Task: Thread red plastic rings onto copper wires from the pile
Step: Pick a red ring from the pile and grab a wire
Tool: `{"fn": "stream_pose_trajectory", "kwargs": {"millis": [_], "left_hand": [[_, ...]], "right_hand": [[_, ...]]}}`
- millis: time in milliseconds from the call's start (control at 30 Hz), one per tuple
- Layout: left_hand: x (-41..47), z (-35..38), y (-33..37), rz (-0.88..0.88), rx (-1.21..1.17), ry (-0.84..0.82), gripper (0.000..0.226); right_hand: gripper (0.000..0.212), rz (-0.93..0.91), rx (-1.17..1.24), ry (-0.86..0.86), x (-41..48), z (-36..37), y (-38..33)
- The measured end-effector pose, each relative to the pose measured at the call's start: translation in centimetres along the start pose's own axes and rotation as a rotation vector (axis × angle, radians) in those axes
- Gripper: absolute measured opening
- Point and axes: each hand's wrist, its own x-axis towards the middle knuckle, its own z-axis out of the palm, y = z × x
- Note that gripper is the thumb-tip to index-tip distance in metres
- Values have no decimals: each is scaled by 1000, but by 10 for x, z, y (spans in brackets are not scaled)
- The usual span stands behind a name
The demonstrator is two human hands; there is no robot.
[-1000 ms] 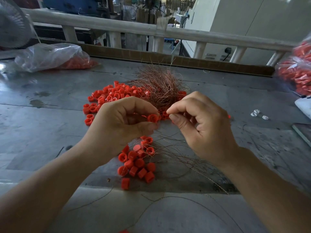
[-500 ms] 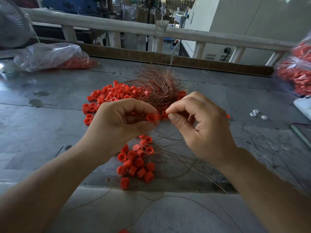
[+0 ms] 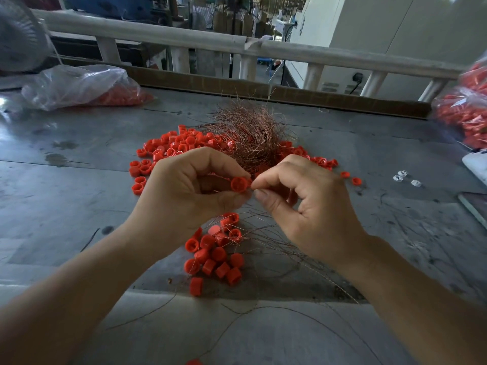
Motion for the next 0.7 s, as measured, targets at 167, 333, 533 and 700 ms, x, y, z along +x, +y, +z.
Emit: {"fn": "stream_pose_trajectory", "kwargs": {"millis": [167, 333, 533, 700], "left_hand": [[0, 0, -1, 7, 22, 8, 29], [0, 1, 0, -3, -1, 8, 28], [-1, -1, -1, -22, -107, -19, 30], [0, -4, -3, -72, -225, -77, 30]], "right_hand": [[6, 15, 18, 2, -1, -1, -2], [6, 30, 10, 17, 0, 0, -1], [6, 43, 1, 22, 0, -2, -2], [7, 77, -22, 52, 2, -3, 2]]}}
